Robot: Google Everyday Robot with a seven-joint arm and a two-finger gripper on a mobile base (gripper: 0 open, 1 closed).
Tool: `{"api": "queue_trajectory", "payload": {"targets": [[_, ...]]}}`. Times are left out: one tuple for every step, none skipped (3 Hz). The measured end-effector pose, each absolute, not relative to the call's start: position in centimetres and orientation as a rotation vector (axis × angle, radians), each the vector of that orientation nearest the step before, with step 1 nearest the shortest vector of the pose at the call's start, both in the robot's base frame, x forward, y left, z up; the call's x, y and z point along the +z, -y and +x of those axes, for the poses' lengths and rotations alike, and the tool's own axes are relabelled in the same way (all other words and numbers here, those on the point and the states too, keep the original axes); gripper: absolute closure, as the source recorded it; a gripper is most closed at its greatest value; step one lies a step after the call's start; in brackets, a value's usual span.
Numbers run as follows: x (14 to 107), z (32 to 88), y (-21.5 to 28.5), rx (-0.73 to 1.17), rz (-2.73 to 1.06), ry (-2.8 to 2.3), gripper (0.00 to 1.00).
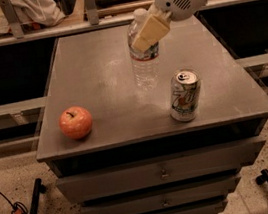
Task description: Pick water bottle
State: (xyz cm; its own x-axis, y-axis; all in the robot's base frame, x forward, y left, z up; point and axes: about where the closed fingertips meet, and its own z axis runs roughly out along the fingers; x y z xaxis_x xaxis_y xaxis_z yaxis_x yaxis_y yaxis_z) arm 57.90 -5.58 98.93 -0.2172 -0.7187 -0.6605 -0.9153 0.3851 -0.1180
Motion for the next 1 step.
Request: {"api": "queue_trajectory", "payload": {"targets": [[99.57, 57.88, 5.63, 0.391, -1.398, -1.997, 1.0]]}}
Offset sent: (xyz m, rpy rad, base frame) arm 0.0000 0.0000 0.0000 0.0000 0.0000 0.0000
